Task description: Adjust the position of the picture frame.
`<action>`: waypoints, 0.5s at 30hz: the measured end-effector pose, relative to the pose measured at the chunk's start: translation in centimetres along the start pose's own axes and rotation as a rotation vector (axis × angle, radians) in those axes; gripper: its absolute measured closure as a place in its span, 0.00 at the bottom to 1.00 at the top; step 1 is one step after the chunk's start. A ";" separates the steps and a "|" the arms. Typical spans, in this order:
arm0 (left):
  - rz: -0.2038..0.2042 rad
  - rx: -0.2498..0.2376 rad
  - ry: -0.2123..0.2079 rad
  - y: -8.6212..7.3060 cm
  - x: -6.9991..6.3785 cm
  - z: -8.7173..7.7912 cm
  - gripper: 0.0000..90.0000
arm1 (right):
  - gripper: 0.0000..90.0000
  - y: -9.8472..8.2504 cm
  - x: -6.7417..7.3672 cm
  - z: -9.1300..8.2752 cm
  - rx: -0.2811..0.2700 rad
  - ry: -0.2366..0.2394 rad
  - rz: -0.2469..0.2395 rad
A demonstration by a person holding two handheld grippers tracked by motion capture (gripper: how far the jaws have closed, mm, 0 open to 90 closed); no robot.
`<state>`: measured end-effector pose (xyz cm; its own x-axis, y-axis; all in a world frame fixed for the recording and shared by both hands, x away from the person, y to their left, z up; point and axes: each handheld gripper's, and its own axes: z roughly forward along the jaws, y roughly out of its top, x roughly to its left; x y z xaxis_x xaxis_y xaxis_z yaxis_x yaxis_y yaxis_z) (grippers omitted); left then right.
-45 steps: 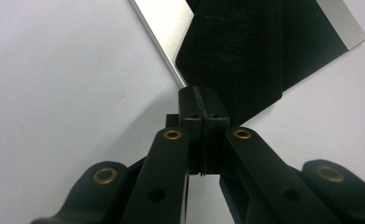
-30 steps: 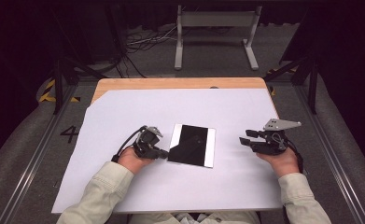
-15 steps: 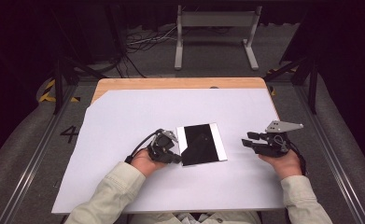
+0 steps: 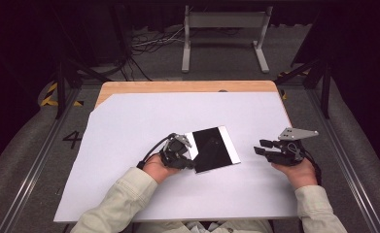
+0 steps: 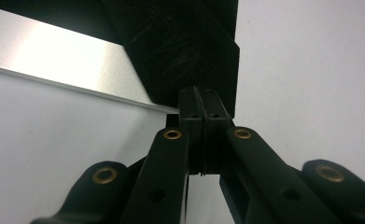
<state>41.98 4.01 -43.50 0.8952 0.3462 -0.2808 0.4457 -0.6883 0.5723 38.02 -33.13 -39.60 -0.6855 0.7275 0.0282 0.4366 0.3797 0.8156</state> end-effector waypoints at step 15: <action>0.048 -0.013 0.024 1.1 -0.6 0.2 1.00 | 0.65 -0.1 0.0 0.0 0.008 0.001 0.003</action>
<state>41.92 2.92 -42.87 0.9150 0.3283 -0.2345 0.4022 -0.6963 0.5945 37.97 -33.12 -39.65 -0.6851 0.7278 0.0314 0.4434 0.3825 0.8106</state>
